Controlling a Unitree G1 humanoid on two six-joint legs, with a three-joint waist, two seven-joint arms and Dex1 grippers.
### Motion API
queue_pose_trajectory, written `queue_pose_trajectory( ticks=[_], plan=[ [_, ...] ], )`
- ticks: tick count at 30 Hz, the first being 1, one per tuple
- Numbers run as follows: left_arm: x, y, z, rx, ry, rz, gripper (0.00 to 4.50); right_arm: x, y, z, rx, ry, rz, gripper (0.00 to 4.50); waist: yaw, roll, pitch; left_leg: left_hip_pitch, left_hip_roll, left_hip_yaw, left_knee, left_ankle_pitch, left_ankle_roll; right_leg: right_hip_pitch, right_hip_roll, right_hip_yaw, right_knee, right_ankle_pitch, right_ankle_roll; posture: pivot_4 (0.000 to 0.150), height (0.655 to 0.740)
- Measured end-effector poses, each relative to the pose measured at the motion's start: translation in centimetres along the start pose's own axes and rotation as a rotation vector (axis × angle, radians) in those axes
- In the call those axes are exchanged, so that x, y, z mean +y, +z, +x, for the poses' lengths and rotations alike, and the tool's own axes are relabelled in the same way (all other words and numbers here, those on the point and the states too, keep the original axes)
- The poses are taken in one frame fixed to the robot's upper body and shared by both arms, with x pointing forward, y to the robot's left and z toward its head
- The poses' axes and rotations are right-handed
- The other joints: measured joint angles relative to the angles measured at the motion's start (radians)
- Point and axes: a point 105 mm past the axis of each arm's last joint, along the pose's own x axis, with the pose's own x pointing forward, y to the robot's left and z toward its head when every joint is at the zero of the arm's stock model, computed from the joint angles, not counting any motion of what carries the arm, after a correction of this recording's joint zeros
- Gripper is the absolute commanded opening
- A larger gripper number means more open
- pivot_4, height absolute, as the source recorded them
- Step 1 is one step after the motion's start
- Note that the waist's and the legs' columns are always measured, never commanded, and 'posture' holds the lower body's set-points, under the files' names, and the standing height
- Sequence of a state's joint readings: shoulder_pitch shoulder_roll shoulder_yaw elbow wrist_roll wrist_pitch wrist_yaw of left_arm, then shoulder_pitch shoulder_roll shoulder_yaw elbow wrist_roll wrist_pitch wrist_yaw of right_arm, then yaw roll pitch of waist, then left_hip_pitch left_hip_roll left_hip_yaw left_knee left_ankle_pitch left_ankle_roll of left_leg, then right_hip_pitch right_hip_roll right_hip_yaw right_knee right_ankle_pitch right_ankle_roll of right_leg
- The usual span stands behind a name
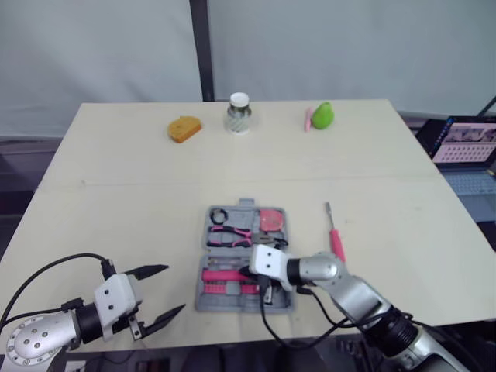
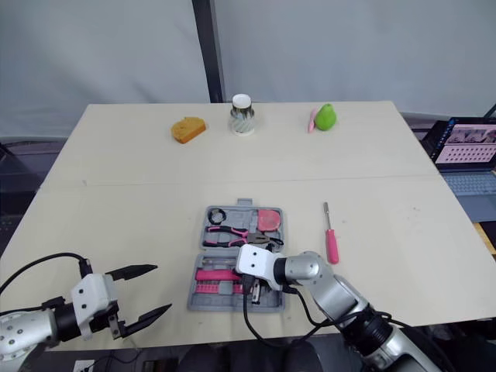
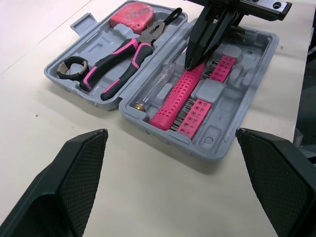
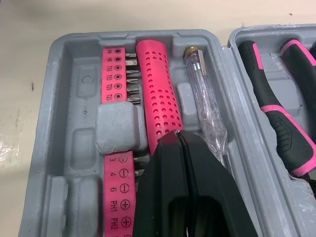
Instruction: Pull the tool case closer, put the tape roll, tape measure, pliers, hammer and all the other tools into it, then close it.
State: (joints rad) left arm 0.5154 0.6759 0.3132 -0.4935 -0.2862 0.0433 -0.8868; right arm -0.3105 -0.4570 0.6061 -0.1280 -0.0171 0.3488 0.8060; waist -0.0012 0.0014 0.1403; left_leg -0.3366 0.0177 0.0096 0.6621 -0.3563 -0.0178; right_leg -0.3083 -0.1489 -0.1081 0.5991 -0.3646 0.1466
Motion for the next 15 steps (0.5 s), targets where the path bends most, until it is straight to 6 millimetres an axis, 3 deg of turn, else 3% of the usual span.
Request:
queue_pose_trajectory(
  ticks=[15],
  plan=[
    [0.21,0.14,0.08,-0.005,0.003,0.008,4.50,0.33,-0.61,0.09,0.010,0.004,0.033,0.04,0.001,0.009,-0.010,0.003,0.002,-0.003,-0.001,-0.004,0.000,0.004,0.001,0.001,-0.009,0.000,0.000,0.150,0.7400]
  ],
)
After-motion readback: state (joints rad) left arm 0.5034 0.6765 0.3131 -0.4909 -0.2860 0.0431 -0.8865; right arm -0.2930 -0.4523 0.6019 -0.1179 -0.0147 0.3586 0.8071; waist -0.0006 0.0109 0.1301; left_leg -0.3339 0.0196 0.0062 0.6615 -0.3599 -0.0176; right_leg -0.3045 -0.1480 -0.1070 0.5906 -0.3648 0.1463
